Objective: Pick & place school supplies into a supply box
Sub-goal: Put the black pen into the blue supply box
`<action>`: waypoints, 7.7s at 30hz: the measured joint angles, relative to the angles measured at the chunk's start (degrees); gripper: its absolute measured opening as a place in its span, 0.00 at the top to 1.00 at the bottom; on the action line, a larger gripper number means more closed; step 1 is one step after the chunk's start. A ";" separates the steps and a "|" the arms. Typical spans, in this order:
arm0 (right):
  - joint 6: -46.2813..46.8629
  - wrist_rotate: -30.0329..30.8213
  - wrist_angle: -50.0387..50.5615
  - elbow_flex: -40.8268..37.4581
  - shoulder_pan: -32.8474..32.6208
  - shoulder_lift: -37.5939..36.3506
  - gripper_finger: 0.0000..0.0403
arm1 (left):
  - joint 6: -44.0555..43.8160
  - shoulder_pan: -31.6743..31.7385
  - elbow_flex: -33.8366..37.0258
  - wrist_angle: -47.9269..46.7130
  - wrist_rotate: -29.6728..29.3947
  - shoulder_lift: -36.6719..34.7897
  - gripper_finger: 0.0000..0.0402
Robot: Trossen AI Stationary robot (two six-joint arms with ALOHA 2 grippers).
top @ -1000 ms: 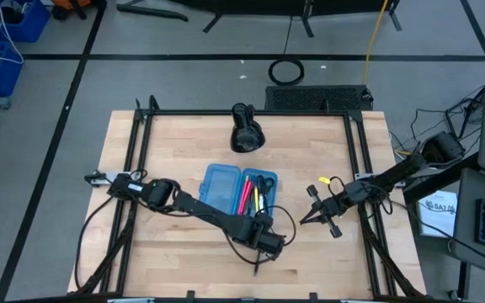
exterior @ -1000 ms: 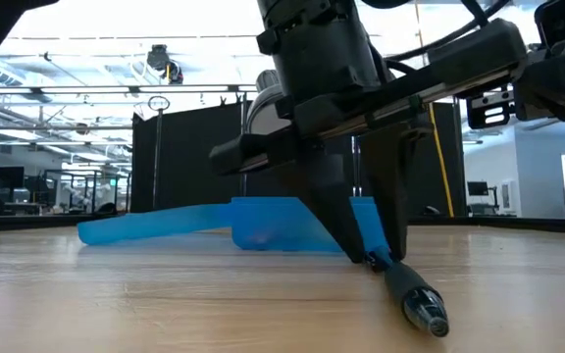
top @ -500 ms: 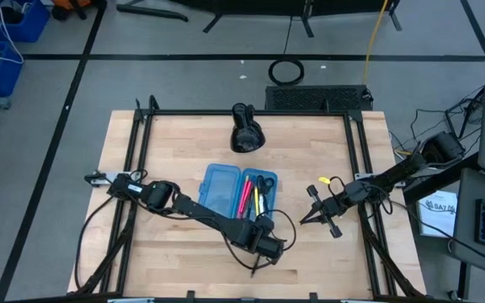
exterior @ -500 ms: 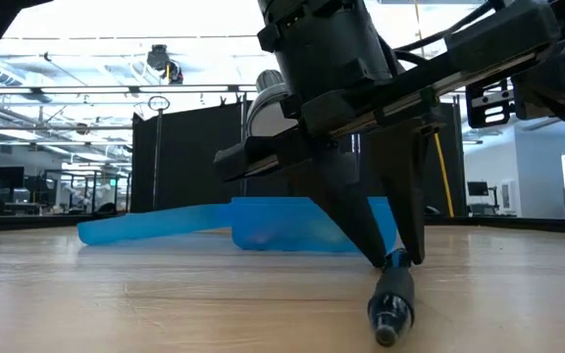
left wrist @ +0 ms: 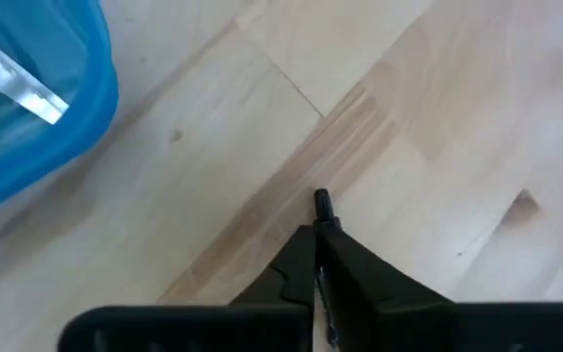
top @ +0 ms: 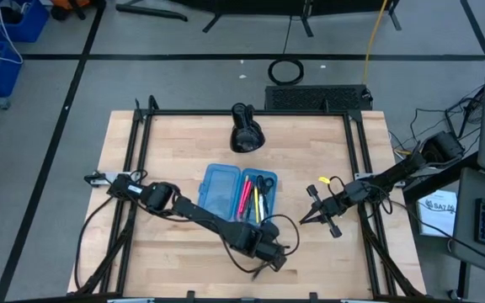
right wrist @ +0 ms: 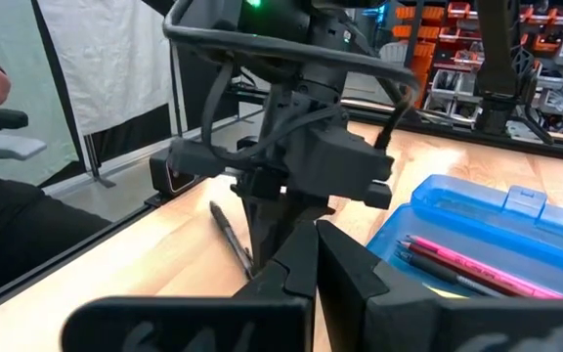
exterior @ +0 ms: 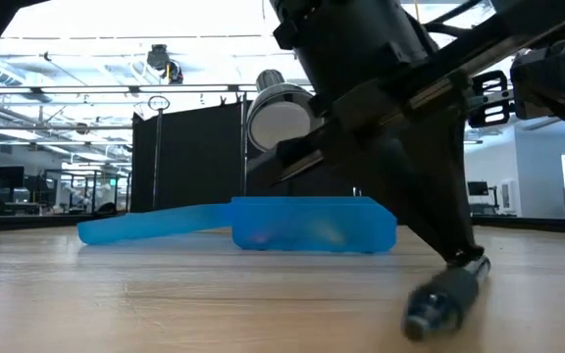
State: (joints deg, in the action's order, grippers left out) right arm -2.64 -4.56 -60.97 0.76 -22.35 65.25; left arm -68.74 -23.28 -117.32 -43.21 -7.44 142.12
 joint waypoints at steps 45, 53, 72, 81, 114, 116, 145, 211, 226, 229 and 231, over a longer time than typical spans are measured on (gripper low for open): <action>0.38 0.06 -1.27 0.01 0.02 0.01 1.00 | -0.80 0.17 -0.22 -0.16 2.14 -2.95 0.46; 0.11 0.41 -1.20 0.01 0.50 0.00 1.00 | -5.20 0.28 -0.66 -1.58 5.20 0.76 0.46; 1.54 0.25 -1.01 0.00 0.68 0.00 1.00 | -14.92 -1.53 -1.16 -15.57 9.78 2.25 0.46; 1.56 0.22 -0.90 0.00 0.68 0.00 1.00 | -20.10 -4.84 -1.16 -23.79 12.61 1.96 0.63; 1.99 0.22 -0.90 0.00 0.67 0.00 1.00 | -0.47 -4.66 -1.12 -29.09 10.59 1.59 0.98; 1.99 0.22 -0.90 -0.01 0.66 0.01 1.00 | -0.76 -4.66 -0.78 -29.11 9.35 0.74 0.98; 1.97 0.22 -0.37 -0.01 0.66 0.02 1.00 | 5.73 -4.90 -0.11 -14.38 1.34 -12.33 0.89; 0.46 4.69 -0.04 0.02 0.66 0.02 1.00 | 30.78 -9.06 -0.70 5.92 15.09 1.53 0.99; 1.00 4.70 0.00 0.02 0.66 0.01 1.00 | 23.88 -9.08 -0.66 -7.04 10.66 1.31 0.97; 1.43 4.70 0.00 0.02 0.66 0.00 1.00 | 22.75 -9.04 -0.66 -9.10 9.80 1.22 0.95; 1.54 4.70 0.00 0.02 0.66 0.02 1.00 | 22.06 -9.06 -0.66 -10.04 9.30 1.20 0.96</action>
State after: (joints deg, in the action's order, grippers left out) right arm -1.10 0.15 -60.97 0.78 -21.69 65.28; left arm -46.68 -32.34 -117.97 -53.26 1.86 143.32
